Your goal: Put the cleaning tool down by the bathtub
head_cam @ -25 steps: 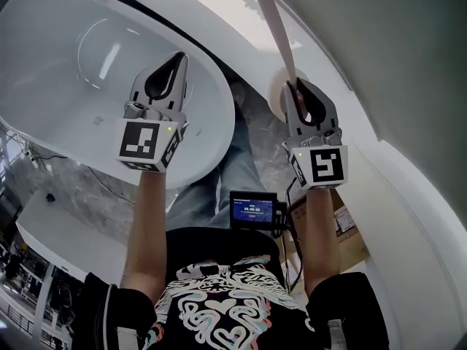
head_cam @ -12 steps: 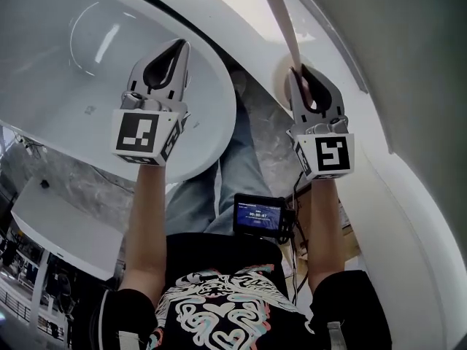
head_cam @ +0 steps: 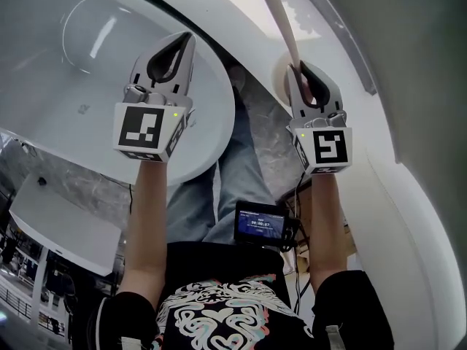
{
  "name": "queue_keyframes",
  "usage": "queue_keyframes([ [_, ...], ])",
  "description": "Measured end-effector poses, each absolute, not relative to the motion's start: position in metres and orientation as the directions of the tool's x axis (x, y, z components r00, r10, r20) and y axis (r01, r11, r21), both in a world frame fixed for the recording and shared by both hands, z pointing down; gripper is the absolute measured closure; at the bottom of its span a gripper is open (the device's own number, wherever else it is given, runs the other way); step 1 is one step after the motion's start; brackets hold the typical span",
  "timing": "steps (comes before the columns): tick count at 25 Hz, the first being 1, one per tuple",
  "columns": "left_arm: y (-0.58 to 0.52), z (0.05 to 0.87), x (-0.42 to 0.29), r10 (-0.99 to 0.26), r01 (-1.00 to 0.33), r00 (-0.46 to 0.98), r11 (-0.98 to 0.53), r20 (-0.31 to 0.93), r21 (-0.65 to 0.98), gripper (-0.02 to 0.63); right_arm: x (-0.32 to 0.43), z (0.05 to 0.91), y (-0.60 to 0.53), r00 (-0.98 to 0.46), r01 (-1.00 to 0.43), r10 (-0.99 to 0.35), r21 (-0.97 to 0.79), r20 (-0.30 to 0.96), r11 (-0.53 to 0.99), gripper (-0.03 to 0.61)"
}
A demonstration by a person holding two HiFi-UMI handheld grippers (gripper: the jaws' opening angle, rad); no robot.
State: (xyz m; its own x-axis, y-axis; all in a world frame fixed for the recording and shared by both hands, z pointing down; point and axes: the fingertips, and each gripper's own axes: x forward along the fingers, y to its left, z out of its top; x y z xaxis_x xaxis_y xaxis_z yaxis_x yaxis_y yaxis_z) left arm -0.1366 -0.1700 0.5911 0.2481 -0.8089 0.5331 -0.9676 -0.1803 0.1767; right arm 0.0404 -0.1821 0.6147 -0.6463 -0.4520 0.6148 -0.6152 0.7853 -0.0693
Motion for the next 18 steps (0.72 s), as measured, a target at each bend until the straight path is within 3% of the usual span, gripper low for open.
queue_keyframes([
  [18, -0.168, 0.651, -0.125, -0.761, -0.959, 0.275, -0.17, 0.587, 0.229, 0.597, 0.048, 0.692, -0.185, -0.588, -0.605, -0.387, -0.069, 0.71, 0.794, 0.502],
])
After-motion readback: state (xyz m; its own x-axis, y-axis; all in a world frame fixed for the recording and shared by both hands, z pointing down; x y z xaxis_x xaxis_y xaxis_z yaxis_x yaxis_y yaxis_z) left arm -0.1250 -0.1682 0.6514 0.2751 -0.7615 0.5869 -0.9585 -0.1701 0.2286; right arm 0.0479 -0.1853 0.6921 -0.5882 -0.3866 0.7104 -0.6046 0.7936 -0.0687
